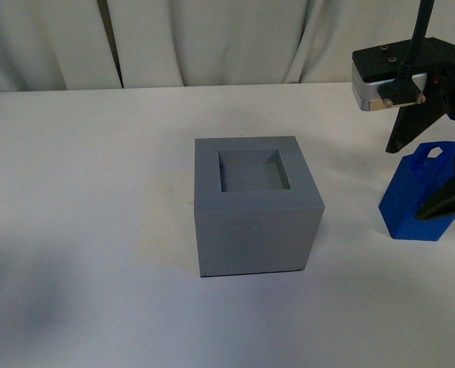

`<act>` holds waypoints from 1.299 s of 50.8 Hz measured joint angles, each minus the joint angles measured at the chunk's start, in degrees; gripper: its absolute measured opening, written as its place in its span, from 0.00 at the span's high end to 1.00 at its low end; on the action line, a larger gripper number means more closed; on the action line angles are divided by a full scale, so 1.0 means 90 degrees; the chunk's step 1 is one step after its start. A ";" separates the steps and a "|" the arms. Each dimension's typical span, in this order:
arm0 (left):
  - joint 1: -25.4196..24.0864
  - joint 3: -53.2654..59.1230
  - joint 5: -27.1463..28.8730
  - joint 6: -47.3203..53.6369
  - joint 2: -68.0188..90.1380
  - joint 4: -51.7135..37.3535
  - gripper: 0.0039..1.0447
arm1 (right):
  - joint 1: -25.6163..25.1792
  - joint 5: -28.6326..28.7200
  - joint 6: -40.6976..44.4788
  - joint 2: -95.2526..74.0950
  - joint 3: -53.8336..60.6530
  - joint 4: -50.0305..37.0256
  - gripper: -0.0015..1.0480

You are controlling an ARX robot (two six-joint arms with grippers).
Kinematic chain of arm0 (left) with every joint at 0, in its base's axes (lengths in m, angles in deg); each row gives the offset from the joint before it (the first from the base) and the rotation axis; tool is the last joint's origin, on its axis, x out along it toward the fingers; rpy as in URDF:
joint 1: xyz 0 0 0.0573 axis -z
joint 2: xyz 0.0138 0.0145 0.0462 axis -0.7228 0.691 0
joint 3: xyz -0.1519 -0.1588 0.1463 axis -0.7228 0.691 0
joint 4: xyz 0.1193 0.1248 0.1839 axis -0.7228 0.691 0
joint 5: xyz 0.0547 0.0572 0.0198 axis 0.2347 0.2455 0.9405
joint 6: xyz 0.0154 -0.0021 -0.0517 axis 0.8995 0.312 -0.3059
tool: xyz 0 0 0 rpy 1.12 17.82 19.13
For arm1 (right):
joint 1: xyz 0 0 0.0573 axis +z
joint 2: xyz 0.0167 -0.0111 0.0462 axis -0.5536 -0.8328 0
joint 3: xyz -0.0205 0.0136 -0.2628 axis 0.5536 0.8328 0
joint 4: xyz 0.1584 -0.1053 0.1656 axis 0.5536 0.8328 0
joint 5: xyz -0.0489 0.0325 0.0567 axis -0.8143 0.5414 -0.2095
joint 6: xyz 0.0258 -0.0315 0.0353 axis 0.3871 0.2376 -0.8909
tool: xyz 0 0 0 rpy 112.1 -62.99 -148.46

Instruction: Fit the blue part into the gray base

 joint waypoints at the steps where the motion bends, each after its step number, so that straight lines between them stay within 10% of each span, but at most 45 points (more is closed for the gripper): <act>1: 0.0000 0.0000 0.0000 0.0002 0.0000 0.0000 0.06 | 0.0000 -0.0002 0.0002 -0.0005 0.0000 0.0000 0.07; 20: 0.0000 0.0000 0.0000 0.0002 0.0000 0.0000 0.06 | 0.0000 -0.0095 0.0049 -0.0007 0.0000 0.0100 0.54; 66: 0.0000 0.0000 0.0000 0.0002 0.0000 0.0000 0.06 | 0.0981 0.0753 -0.0226 0.0126 -0.2047 0.1581 0.54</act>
